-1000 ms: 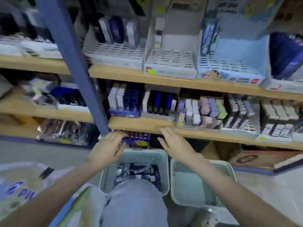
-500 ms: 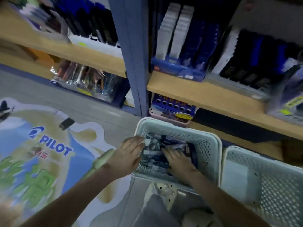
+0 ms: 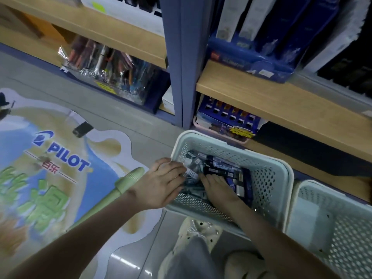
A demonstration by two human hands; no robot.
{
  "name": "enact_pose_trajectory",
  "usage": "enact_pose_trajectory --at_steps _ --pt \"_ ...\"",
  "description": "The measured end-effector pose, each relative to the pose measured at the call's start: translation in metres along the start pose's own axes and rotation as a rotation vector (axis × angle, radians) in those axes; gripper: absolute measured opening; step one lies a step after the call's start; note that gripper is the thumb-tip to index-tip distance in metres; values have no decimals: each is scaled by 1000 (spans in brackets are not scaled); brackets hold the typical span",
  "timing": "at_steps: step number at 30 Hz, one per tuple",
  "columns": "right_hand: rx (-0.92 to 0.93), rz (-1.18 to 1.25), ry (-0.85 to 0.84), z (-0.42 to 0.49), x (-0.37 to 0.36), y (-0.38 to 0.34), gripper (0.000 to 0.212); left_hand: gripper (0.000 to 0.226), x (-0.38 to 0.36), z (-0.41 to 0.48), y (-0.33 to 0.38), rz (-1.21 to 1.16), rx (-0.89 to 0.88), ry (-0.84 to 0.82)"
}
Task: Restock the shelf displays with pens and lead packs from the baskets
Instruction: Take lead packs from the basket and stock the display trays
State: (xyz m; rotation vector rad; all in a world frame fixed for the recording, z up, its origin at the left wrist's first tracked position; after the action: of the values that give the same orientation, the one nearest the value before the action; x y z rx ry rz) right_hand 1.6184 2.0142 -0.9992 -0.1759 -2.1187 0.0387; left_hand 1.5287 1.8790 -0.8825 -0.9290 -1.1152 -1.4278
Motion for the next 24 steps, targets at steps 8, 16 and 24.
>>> enact_pose_trajectory --at_steps 8,16,24 --pt "106 -129 212 -2 10 -6 49 28 3 5 6 35 -82 -11" --pt "-75 121 296 -18 40 13 63 33 -1 23 11 21 125 57" --pt "-252 689 278 -61 94 27 36 91 -21 36 27 -934 833 478"
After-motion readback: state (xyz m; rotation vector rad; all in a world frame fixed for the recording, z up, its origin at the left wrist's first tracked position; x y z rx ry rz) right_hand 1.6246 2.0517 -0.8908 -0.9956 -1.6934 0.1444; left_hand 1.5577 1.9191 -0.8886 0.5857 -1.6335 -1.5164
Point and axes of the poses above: each hand's wrist, its own z-axis towards the middle knuckle, its own x-axis out of the back of the hand, y = z × x, the point moved 6 cm from there along z, towards the middle knuckle, and after that the axes turned 11 degrees about -x, right-handed, at the moved point
